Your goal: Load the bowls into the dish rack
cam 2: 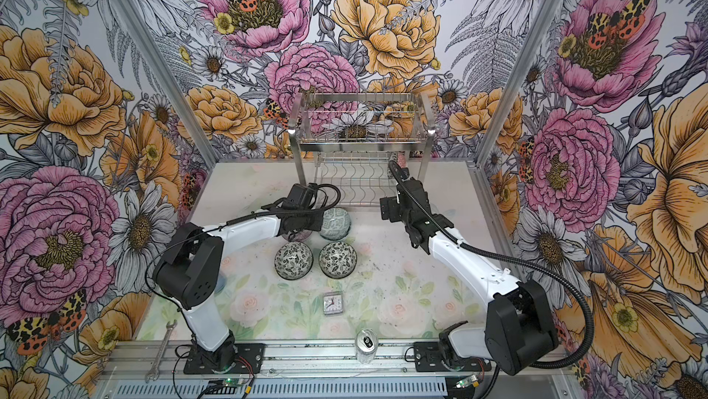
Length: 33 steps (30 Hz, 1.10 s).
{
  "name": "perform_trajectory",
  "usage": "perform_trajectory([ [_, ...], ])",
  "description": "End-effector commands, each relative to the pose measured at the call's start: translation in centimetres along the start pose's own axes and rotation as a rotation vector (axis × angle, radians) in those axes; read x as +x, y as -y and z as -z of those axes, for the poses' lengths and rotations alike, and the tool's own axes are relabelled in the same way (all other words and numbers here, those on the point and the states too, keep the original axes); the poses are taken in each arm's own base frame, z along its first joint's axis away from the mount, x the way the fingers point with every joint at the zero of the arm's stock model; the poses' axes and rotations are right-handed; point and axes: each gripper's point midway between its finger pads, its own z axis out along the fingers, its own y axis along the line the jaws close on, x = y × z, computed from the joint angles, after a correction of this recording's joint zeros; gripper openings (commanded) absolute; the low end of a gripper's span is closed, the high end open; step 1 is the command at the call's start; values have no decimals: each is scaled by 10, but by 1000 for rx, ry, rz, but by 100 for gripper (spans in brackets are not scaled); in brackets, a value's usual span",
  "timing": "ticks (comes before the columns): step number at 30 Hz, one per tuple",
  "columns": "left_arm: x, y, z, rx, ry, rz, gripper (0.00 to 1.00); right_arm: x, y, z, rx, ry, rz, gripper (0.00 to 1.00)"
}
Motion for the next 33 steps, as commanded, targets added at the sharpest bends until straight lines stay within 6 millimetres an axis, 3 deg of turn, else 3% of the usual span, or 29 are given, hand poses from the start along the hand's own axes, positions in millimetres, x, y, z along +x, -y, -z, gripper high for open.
perform_trajectory([
  [1, -12, -4, 6, 0, 34, 13, 6, -3, 0, 2, -8, 9, -25, 97],
  [10, -20, -5, 22, -10, 59, 5, 0, -2, 1, 2, -6, 7, -29, 97],
  [21, -25, -5, 33, -20, 71, -5, 0, 1, 1, 1, -8, 5, -33, 97],
  [26, -24, -4, 29, -20, 61, -11, 29, 1, 2, 1, -5, 8, -36, 97],
  [29, -23, -1, 27, -10, 55, -12, 35, 2, 3, 2, -3, 7, -38, 97],
  [33, -20, 5, 21, 5, 41, -12, 35, 2, 3, 1, -5, 8, -41, 97],
])
